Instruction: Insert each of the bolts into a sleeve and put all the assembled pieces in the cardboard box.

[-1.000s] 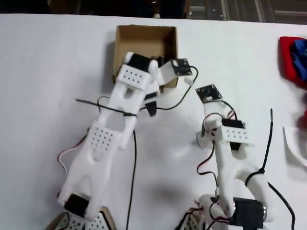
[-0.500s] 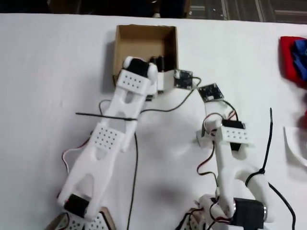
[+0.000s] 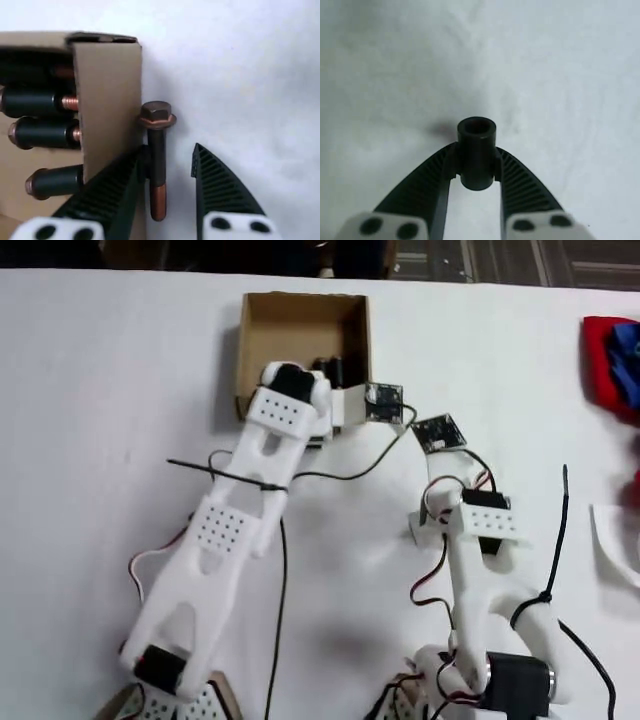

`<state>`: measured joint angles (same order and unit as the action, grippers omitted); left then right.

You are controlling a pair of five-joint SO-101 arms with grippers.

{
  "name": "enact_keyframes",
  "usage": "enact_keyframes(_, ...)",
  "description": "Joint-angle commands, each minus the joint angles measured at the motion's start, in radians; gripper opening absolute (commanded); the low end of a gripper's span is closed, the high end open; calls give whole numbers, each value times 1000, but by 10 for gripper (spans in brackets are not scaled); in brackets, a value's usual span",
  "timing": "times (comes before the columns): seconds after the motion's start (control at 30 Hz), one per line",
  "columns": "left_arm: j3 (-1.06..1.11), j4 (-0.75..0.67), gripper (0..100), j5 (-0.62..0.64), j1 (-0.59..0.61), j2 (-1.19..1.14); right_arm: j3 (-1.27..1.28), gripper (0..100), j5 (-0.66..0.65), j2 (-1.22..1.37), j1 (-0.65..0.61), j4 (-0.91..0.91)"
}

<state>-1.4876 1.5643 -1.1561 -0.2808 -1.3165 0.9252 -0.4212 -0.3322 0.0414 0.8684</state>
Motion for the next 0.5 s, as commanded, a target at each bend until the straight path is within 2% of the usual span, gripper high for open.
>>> enact_keyframes(0.0,24,-37,166,9,2,9,-9,23,5,-51,4,-12)
enact_keyframes(0.2,47,-18,152,9,-26,11,-6,23,5,-51,5,-25)
enact_keyframes(0.37,45,89,55,8,-95,11,-6,23,5,-51,10,-25)
enact_keyframes(0.47,42,164,55,9,-124,17,-6,23,5,-51,12,-25)
